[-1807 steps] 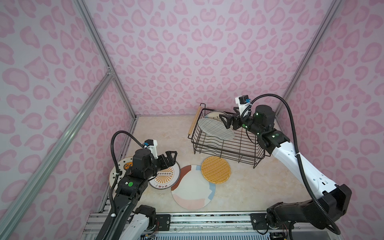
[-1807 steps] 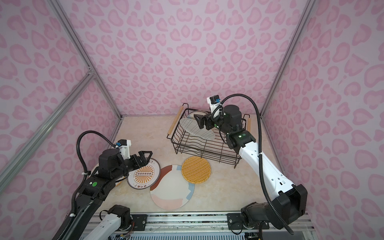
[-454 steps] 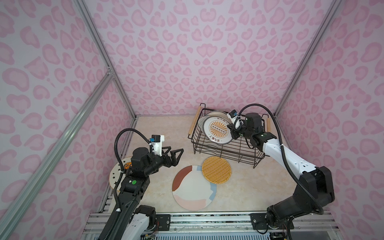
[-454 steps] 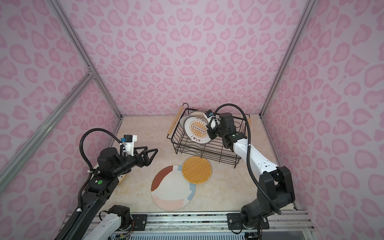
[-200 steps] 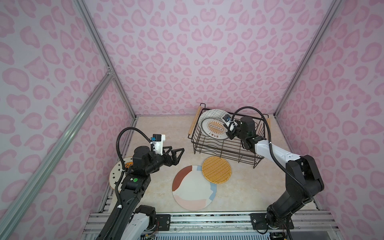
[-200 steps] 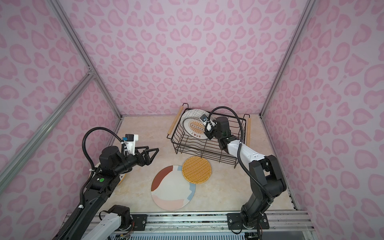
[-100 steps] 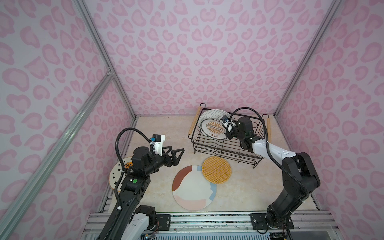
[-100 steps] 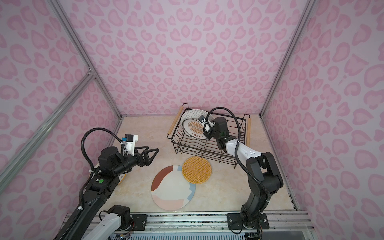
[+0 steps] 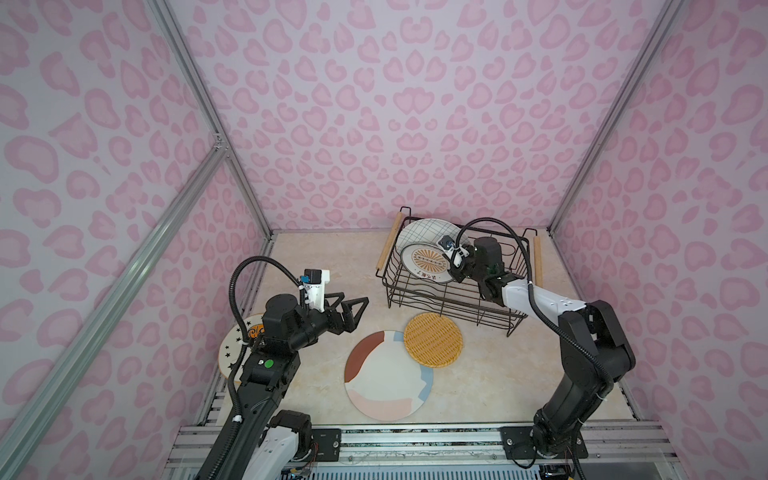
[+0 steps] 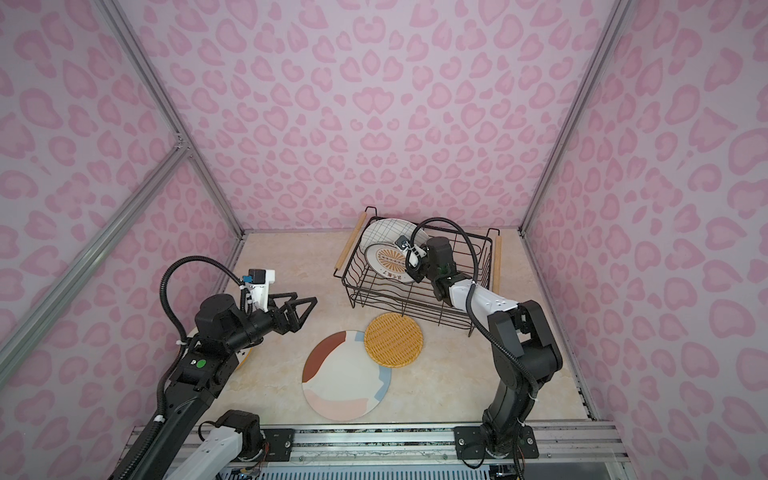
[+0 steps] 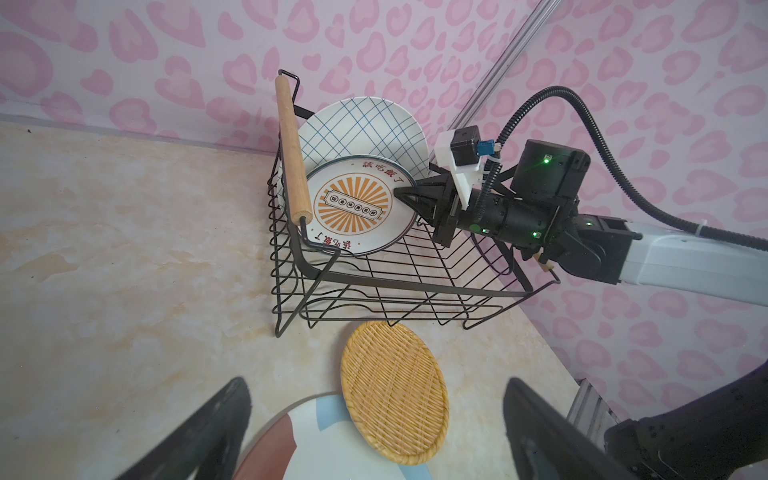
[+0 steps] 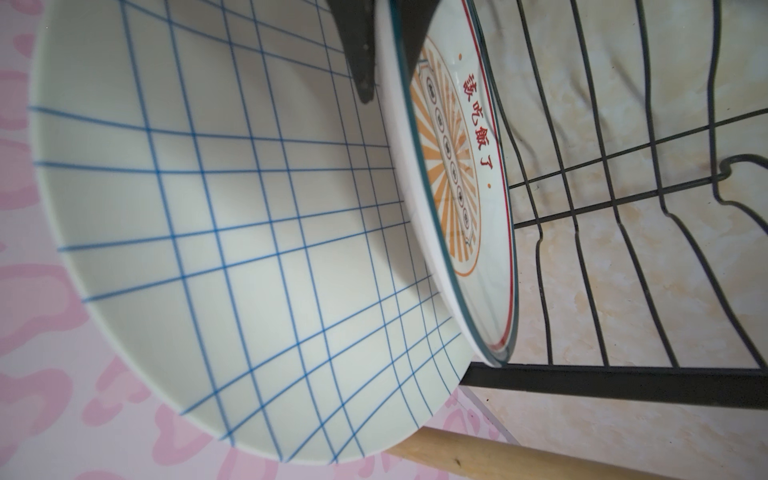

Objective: Load the plates into the dish rack
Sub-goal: 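Lower the sunburst plate into the rack beside the plaid plate, right gripper, then open the right gripper off the plate while left gripper reaches for star plate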

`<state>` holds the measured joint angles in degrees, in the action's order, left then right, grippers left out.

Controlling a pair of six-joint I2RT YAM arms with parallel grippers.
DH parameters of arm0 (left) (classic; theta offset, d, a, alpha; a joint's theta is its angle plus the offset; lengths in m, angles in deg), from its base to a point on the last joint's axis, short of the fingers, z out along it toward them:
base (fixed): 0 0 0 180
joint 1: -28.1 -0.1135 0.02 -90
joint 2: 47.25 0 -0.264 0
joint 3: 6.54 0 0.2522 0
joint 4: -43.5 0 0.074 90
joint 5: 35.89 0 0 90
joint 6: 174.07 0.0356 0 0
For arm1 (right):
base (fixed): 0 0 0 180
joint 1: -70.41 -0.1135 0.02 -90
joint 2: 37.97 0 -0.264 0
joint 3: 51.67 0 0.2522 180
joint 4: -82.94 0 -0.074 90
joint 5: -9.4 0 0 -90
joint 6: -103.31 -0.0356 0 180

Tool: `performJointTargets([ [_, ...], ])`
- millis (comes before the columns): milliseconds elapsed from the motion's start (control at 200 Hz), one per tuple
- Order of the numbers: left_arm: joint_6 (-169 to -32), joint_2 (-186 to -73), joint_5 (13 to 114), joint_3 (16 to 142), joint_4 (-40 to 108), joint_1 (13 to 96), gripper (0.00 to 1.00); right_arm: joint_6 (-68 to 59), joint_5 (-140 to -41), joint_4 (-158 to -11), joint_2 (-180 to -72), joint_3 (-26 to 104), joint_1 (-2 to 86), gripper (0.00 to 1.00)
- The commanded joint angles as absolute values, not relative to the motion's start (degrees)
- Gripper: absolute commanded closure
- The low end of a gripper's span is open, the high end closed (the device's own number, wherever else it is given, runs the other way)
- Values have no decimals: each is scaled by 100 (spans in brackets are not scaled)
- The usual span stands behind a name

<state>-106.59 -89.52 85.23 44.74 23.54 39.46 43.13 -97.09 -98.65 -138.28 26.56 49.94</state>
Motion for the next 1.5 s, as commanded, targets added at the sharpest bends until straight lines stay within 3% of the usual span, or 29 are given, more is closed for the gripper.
performJointTargets([
  [0,-10666,-8911,8602,4436,2536,3941,3,4370,-9860,-10136,-13860,2549,4967,100],
  [495,-10666,-8808,8602,4429,2534,3935,3,4249,-9891,-10026,-14053,2685,4967,100],
  [960,-10675,-8751,8610,4420,2539,3937,3,4067,-9826,-9806,-13845,2880,4954,73],
  [1305,-10696,-8683,8619,4414,2543,3941,3,3934,-9788,-9779,-13860,3089,4880,70],
  [1495,-10684,-8645,8585,4404,2514,3941,3,3788,-9713,-9763,-13839,3192,4835,61],
])
